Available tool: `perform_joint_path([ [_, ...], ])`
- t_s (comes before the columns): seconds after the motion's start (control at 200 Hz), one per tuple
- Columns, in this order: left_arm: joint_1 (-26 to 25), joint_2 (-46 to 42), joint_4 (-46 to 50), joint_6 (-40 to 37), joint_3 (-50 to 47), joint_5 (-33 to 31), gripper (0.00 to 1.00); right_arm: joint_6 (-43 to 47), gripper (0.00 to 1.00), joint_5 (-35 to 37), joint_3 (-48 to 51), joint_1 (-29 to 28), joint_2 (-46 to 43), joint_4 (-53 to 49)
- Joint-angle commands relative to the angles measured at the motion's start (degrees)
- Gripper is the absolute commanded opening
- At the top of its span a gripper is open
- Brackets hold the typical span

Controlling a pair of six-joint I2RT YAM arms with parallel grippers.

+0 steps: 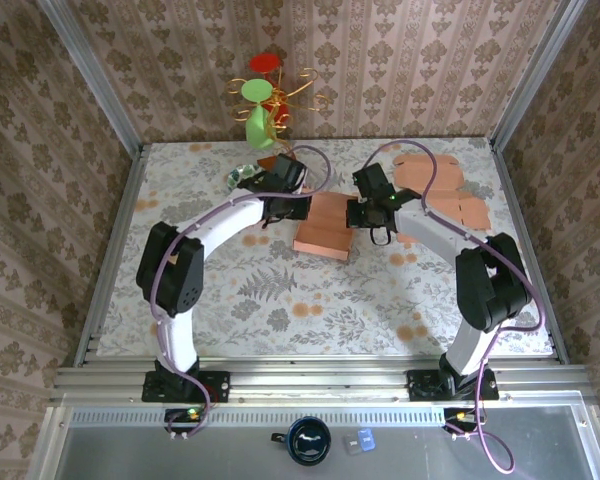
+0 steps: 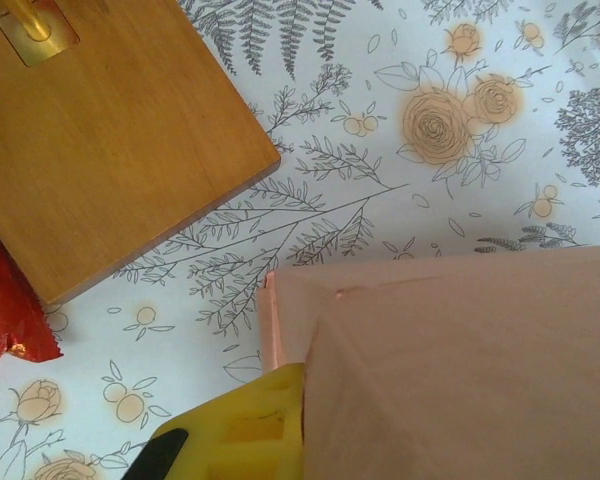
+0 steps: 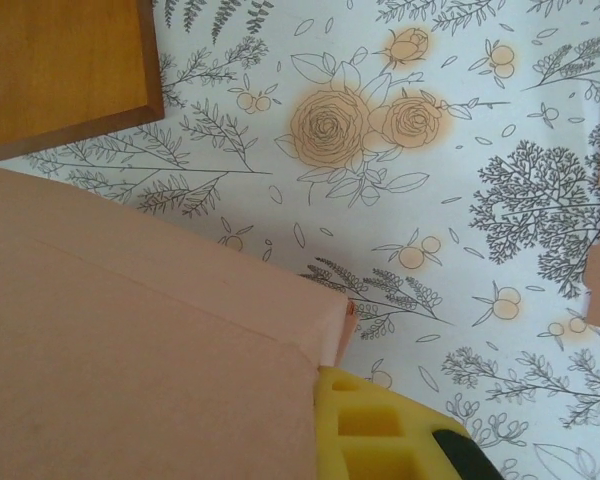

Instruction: Fold the paper box

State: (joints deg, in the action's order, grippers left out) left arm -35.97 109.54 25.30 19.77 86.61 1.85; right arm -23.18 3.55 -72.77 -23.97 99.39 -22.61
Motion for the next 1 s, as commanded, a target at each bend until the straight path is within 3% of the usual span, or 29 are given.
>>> perform_joint_path([
  [0.0,0.4,-2.7,-6.9,1.2,-3.2,1.0,0.0,-4.8,0.0,2.6,1.2,-0.7,-3.7,9.1],
  [0.465,0.6,-5.2,-20.3,1.1,-14.4,2.9,0.0,-7.5,0.0,12.6,5.8,-5.3,-3.8,13.7],
  [0.685,0.7,-7.0,-29.9,1.3,-22.2,4.4,0.0,-5.9,0.0,16.0,13.3,-6.6,-6.3,22.6],
  [0.995,0.5,-8.9,-35.1,1.6,-28.4,2.8,0.0,-1.1,0.0,24.9,17.1,-11.7,-6.5,25.0],
])
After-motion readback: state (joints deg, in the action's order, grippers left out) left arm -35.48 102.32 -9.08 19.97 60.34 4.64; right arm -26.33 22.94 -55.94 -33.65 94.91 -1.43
